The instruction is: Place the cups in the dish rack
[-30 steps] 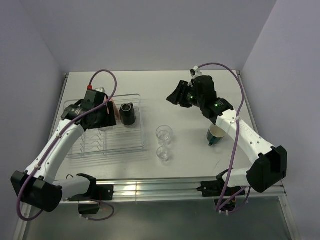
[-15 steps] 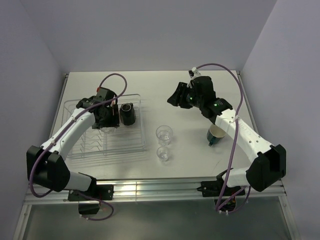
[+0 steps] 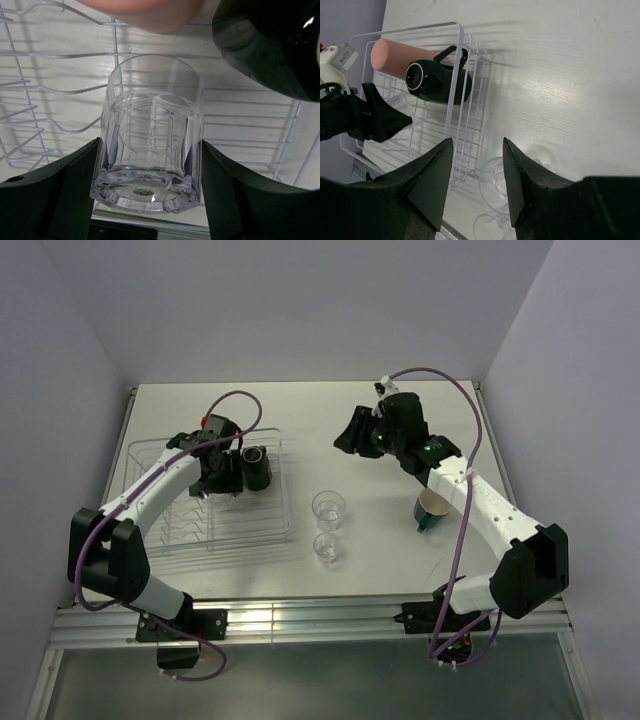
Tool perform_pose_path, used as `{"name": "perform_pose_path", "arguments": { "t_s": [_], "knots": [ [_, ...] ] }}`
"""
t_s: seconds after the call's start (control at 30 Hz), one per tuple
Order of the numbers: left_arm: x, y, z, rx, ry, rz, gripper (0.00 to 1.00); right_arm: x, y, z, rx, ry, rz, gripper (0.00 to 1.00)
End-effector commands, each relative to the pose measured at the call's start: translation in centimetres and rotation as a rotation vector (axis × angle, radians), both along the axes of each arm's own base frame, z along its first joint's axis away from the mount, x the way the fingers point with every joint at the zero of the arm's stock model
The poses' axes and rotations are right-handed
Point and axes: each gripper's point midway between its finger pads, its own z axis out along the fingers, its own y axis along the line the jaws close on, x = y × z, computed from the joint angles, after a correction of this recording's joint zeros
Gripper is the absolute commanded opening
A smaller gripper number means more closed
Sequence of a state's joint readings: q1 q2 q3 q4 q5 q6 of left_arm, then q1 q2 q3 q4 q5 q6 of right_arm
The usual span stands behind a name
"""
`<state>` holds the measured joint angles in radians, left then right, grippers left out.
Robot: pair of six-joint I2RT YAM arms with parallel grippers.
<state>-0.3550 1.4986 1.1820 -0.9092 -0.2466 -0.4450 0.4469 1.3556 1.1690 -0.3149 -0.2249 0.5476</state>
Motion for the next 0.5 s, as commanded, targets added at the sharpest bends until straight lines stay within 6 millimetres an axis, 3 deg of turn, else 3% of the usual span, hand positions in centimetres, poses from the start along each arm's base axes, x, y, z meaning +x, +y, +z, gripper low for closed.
{"name": "perform_pose_path", "arguments": {
  "t_s": [0.0,0.47],
  "knots": [
    [1.1,0.3,0.1,0.021,-0.042,-0.001,0.19,0.8,-0.2,0.9,-0.008,-0.042,-0.006,0.52],
    [1.4,0.5,-1.9,0.043,-0.009,0.011,0.36,0.9,0.0,0.6,-0.016,-0.034,0.001,0.52]
  ]
}}
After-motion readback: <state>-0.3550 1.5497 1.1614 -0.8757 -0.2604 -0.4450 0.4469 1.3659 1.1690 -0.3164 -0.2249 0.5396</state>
